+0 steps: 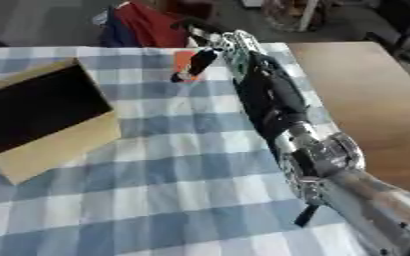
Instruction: Pick up objects on the table and place them in the box.
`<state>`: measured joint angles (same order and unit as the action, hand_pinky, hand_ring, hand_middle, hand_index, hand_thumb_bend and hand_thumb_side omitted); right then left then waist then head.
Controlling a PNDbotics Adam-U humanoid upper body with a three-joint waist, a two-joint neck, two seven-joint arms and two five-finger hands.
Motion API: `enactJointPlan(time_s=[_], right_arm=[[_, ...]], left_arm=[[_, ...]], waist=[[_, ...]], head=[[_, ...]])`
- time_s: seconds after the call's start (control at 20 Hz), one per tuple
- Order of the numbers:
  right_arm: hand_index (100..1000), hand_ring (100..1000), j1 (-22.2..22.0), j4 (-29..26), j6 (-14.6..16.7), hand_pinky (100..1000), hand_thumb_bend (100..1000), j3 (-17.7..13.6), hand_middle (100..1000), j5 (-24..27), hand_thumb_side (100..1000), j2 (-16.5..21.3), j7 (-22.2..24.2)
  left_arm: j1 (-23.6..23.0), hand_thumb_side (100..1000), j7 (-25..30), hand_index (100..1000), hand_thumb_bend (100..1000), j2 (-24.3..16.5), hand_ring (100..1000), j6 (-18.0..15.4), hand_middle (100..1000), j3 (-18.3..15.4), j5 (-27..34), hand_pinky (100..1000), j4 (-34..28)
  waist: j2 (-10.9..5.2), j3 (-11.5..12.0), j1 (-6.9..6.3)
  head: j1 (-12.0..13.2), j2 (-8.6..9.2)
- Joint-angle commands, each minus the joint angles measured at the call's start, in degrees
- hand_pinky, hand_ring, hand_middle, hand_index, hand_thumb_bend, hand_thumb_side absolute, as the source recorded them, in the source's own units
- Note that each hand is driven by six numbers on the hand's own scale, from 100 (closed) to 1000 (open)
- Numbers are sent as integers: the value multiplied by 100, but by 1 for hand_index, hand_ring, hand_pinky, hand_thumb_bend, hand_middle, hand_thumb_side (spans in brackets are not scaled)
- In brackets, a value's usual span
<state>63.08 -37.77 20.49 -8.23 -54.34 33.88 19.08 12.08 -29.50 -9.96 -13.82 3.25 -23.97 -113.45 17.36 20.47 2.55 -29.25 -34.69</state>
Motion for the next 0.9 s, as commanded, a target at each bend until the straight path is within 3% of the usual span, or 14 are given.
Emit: enactJointPlan(time_s=[0.05, 0.6, 0.75, 0.9], right_arm=[[1000, 897, 118, 3, -68, 822, 674, -65, 944, -30, 319, 207, -4], [983, 882, -30, 315, -220, 816, 657, -56, 888, 3, 310, 170, 9], [939, 868, -48, 327, -254, 811, 503, -63, 827, 32, 361, 160, -61], [898, 856, -46, 307, -280, 805, 408, -62, 775, 61, 378, 156, -154]], left_arm=[[45, 550, 19, 784, 100, -49, 659, -9, 601, -16, -23, 704, -114], [99, 549, 20, 784, 100, -38, 659, -33, 603, -10, -32, 705, -114], [105, 549, 20, 784, 100, -38, 660, -36, 604, -10, -32, 705, -114], [107, 549, 20, 784, 100, -39, 660, -37, 605, -12, -32, 706, -114]], waist=[[-84, 9, -32], [4, 63, -46], [4, 59, -44], [-7, 56, -43]], head=[[-29, 50], [-102, 135], [-120, 129], [-132, 122]])
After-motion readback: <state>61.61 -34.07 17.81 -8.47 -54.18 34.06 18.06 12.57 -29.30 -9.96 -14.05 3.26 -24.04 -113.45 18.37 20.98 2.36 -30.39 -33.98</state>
